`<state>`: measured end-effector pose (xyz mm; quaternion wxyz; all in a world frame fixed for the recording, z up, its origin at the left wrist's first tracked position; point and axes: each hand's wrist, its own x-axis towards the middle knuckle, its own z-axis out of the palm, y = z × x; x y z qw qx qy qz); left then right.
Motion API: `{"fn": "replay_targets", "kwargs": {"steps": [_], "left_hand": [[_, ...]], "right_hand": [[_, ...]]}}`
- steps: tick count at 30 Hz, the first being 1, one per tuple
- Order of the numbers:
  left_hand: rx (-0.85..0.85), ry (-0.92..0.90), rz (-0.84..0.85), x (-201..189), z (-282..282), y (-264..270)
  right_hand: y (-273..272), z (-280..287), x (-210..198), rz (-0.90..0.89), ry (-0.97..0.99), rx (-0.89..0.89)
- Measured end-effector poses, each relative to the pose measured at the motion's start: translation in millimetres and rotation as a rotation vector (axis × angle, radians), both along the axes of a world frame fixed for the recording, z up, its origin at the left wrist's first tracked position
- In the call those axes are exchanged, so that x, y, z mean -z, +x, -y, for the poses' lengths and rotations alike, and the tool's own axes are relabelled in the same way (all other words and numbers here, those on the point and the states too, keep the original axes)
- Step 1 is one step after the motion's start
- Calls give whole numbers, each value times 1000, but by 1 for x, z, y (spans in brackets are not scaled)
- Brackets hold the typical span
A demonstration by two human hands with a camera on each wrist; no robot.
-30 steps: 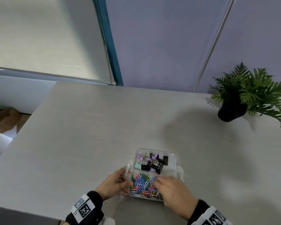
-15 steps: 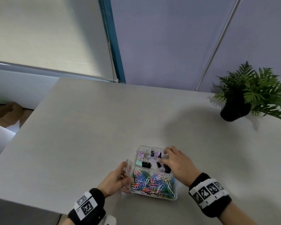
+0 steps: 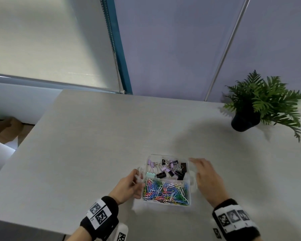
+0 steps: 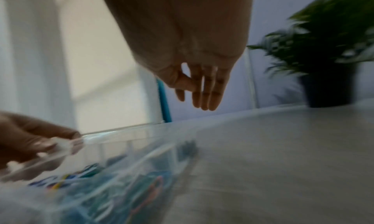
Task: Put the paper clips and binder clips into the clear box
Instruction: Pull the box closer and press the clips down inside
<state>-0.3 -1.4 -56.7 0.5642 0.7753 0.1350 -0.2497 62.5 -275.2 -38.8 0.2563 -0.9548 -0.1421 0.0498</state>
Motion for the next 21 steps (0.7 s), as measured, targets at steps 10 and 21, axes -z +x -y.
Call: {"fn": "replay_targets", "kwargs": {"steps": [10, 21], "left_hand": [[-60, 24, 63, -2, 12, 36], [-118, -68, 62, 2, 17, 70]], "right_hand": [[3, 3, 11, -604, 335, 235], [32, -1, 9, -565, 275, 227]]}}
